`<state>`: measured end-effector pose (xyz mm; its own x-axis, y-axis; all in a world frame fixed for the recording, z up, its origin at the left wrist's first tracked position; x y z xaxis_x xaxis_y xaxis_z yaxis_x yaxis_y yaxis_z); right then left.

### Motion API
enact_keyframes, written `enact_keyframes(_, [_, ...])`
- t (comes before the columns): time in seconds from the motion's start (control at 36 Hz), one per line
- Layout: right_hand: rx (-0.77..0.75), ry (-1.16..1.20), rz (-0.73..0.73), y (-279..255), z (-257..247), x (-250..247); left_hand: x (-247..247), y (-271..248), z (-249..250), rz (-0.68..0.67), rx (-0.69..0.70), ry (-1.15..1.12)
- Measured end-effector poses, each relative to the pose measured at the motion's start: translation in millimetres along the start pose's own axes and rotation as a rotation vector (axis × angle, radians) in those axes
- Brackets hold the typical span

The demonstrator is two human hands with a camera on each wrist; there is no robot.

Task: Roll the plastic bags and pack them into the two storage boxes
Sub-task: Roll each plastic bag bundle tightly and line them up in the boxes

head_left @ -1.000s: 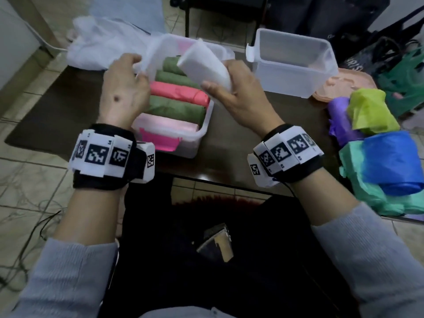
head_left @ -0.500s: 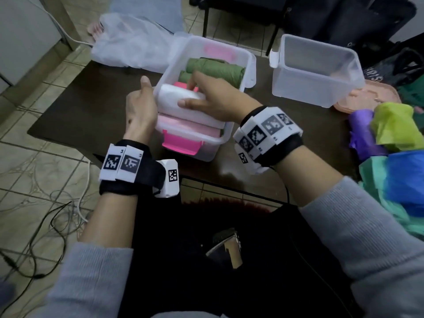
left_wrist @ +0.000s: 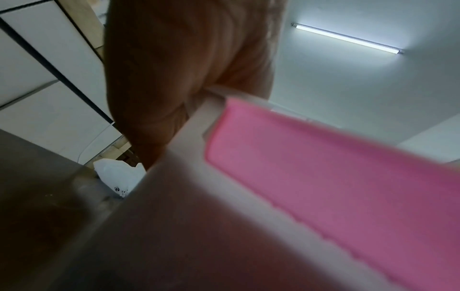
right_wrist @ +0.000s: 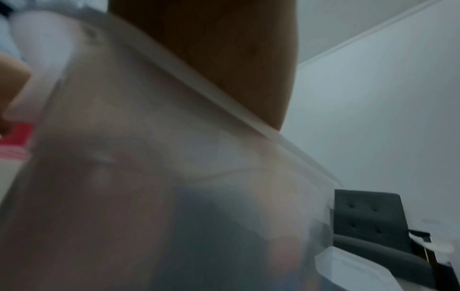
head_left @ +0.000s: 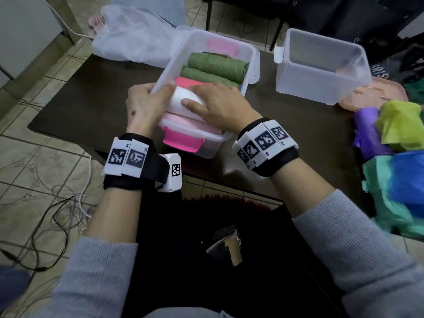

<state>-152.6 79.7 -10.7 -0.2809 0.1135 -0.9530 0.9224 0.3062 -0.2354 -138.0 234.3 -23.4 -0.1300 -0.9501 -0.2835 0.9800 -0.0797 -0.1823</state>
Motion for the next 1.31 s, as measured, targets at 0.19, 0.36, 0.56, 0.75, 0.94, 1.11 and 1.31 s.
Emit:
enact_keyframes(0.19, [0.037, -0.047, -0.054, 2.5, -2.2, -1.6, 0.1, 0.2, 2.4, 0.033, 0.008, 0.06])
enact_keyframes(0.36, [0.02, 0.124, 0.133, -1.4, 0.4, 1.0, 1.2, -3.2, 3.5, 0.065, 0.044, 0.077])
enact_keyframes(0.56, [-0.091, 0.573, 0.481, -24.9, 17.0, -0.2, 14.4, -18.9, 17.3, 0.295, 0.383, 0.42])
enact_keyframes(0.75, [0.239, 0.577, 0.596, -68.6, 80.2, 14.1, 97.5, -68.4, 51.1, 0.034, 0.904, 0.368])
enact_keyframes(0.94, [0.624, 0.466, 0.647, -142.5, 143.0, 17.1, 199.2, -93.1, 14.7, -0.507, 0.715, 0.48])
enact_keyframes(1.11, [1.179, 0.319, 0.704, -217.5, 182.4, 8.6, 244.6, -92.3, -30.2, -0.69, 0.53, 0.914])
enact_keyframes(1.31, [1.455, 0.527, 0.476, -270.3, 220.6, 9.0, 254.8, -88.0, -49.8, -0.659, 0.494, 1.054])
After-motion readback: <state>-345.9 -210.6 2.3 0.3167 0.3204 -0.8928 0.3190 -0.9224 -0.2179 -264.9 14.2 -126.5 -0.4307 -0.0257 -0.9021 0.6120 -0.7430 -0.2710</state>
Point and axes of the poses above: each hand's wrist, its own y-axis towards the middle knuckle, its own x-axis out of the palm, z = x × y, the point moved 1 cm from there along y, towards the middle knuckle, and after that the axes turned 14 degrees about -z, right-handed, at the moved point
